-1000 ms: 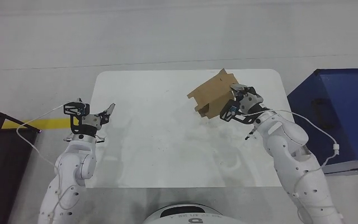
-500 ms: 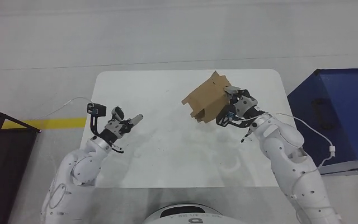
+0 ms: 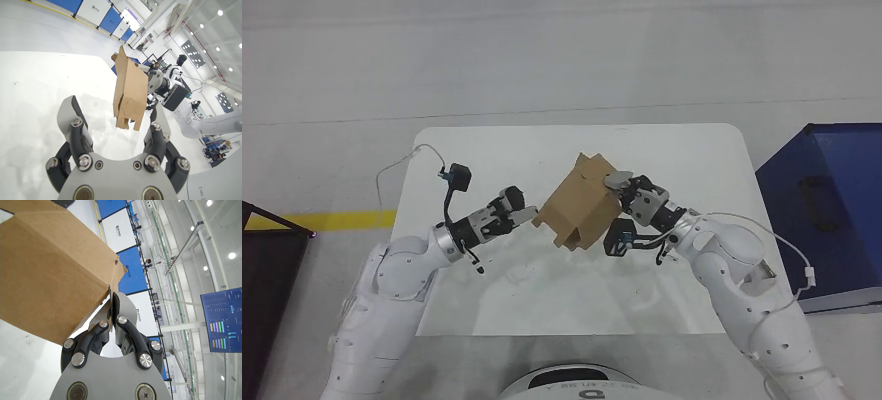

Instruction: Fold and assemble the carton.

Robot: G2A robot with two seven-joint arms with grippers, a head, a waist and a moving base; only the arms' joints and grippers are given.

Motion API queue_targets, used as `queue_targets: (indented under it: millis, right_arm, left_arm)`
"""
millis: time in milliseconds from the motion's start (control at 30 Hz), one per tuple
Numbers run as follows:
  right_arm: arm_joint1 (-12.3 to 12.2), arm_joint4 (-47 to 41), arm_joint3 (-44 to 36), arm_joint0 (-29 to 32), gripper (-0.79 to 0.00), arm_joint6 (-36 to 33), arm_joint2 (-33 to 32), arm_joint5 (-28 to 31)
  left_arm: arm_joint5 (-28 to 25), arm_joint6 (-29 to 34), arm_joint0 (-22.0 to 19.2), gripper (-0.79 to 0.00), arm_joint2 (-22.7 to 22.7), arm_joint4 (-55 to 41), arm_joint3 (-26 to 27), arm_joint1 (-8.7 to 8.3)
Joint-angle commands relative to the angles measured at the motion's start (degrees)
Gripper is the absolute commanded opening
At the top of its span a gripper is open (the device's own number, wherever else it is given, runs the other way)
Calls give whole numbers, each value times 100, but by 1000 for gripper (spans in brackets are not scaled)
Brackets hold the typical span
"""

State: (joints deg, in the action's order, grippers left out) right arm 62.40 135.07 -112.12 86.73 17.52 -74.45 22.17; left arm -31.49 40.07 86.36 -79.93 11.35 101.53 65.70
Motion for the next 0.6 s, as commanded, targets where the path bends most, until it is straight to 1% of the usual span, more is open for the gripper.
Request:
queue_targets:
  millis: [0,33,100,133,200,267,300,333,467,500,533,567]
  right_arm:
    - [-4,62,-50,-27,-785,48,63,37]
    - [-6,132,-77,-42,-785,44,98,50]
    - [-9,253,-120,-70,-785,27,166,53]
    - [-11,328,-134,-88,-785,1,193,45]
    - [-9,376,-145,-117,-785,-13,254,47]
    - [-8,384,-131,-161,-785,-19,288,56]
    - [-8,389,-120,-181,-785,-23,303,65]
    - [-7,375,-109,-198,-785,-20,313,69]
    - [-11,397,-64,-269,-785,-24,327,63]
    - [-11,406,-48,-284,-745,-34,328,47]
    - [-11,418,-35,-302,-403,-46,330,31]
    - [-11,422,-19,-319,0,-58,331,9]
  left_arm:
    - [12,98,-88,-219,122,-97,-37,1]
    - [33,142,-117,-252,177,-214,-55,3]
    - [64,289,-177,-394,248,-400,-77,-3]
    - [83,380,-197,-419,284,-475,-80,-8]
    - [276,641,-231,-514,369,-810,-94,-16]
    - [466,832,-301,-659,376,-836,-73,-35]
    - [596,885,-310,-757,394,-893,-63,-39]
    - [676,920,-333,-785,400,-957,-36,-43]
    - [784,1082,-385,-785,411,-1041,30,-68]
    - [799,1112,-393,-785,413,-1062,37,-74]
    - [815,1135,-402,-785,415,-1069,41,-80]
    - [838,1149,-411,-785,421,-1075,40,-85]
